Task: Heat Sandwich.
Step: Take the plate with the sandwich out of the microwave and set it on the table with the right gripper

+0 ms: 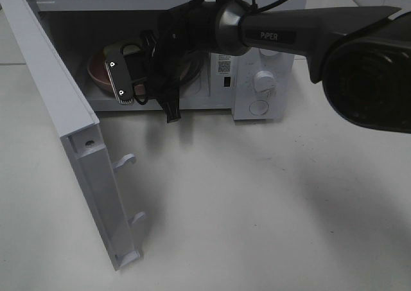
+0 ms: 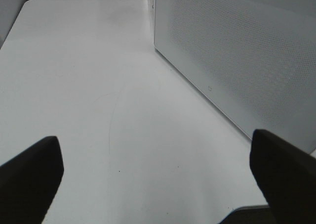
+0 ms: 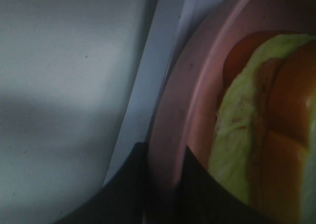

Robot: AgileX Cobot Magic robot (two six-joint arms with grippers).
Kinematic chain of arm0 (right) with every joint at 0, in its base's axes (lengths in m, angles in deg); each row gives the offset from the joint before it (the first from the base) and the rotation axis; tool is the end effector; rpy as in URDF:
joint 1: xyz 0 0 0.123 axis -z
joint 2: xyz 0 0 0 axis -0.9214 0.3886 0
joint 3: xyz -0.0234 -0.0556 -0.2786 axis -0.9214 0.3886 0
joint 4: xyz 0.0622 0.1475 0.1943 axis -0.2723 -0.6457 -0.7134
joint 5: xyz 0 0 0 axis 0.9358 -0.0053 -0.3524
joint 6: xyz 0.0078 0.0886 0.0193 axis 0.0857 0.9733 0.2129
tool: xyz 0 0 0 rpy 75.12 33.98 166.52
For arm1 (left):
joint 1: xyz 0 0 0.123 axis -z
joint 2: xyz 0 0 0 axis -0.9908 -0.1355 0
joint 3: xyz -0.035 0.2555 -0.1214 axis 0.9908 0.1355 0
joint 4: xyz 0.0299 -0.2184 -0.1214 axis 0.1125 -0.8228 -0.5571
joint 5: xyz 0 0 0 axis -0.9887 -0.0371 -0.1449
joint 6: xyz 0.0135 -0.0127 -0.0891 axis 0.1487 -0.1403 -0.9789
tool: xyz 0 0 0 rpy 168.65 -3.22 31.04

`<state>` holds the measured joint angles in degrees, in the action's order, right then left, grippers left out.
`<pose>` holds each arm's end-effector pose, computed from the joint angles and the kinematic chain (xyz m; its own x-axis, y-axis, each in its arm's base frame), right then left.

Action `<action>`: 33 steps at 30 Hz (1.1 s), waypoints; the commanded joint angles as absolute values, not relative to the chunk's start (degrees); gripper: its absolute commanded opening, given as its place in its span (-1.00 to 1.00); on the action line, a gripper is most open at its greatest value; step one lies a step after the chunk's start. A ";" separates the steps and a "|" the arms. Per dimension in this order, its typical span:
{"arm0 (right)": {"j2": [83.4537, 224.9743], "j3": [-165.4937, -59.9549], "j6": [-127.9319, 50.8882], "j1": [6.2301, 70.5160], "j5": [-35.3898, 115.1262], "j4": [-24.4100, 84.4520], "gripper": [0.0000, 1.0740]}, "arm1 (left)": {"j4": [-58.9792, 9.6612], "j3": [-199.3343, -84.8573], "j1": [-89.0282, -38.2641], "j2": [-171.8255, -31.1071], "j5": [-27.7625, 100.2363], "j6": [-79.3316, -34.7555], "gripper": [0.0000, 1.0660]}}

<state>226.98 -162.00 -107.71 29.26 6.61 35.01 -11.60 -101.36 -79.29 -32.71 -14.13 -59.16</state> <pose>0.4349 0.3333 0.1371 0.4535 -0.8850 -0.1055 -0.7089 -0.2865 -0.6444 -0.0081 -0.0018 0.2804 -0.4472 0.0389 -0.8936 0.0795 0.9968 0.0036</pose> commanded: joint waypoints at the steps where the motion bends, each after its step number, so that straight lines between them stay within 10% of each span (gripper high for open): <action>1: 225.20 -158.16 -108.74 29.61 6.72 37.18 -1.00 | -12.00 -101.30 -79.52 -32.37 -13.90 -59.62 0.82; 33: 208.99 -135.41 -134.64 32.47 16.46 26.93 -1.00 | -12.00 -101.30 -79.52 -32.37 -13.90 -59.62 0.82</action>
